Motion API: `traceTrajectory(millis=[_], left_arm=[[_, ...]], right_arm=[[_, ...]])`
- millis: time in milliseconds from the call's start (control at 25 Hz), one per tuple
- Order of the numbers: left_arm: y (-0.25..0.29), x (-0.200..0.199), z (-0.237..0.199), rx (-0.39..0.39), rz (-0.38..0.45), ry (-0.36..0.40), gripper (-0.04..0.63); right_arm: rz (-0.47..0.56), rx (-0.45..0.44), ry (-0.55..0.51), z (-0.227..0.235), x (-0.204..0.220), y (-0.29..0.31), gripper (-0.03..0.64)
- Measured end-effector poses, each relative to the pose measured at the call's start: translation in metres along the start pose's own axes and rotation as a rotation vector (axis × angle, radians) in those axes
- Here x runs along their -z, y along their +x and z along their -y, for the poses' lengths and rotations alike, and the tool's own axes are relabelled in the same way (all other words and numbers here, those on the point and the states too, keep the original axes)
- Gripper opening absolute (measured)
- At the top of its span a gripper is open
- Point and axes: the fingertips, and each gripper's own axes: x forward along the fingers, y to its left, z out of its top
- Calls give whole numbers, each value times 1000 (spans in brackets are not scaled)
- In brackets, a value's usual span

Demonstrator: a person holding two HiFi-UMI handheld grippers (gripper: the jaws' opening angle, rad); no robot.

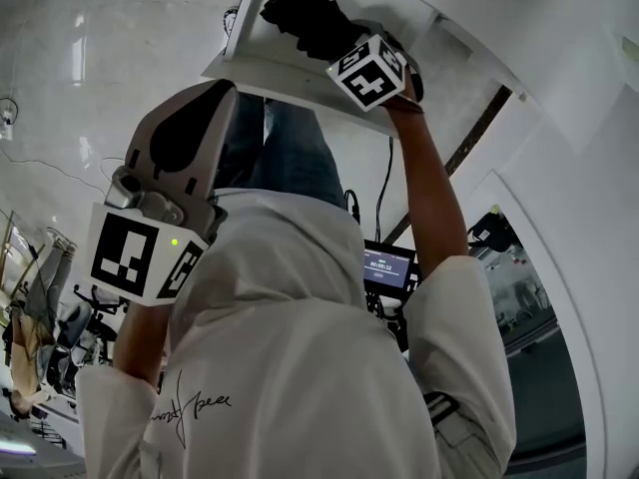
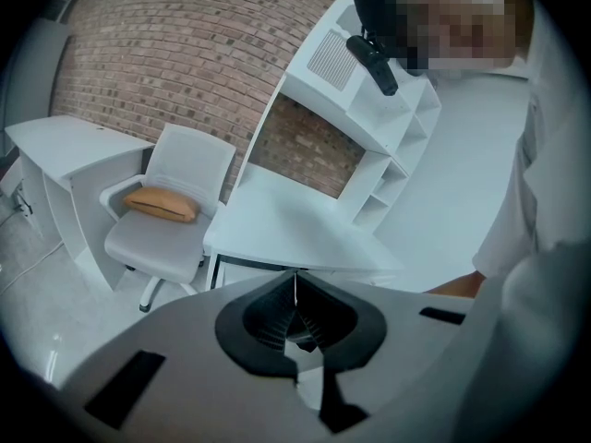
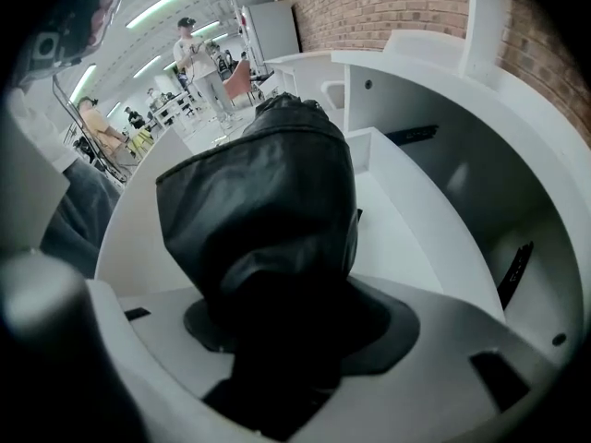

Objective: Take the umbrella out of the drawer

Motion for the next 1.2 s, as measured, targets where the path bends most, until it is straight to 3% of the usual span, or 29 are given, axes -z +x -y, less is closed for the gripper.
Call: traceTrajectory(millis=[760, 1200], left_arm=[[-23, -6, 18, -23, 61, 44, 17], [-29, -13, 30, -27, 95, 88, 17]], right_arm=[[154, 41, 33, -9, -29, -46, 249], [297, 22, 88, -18, -43, -83, 250]])
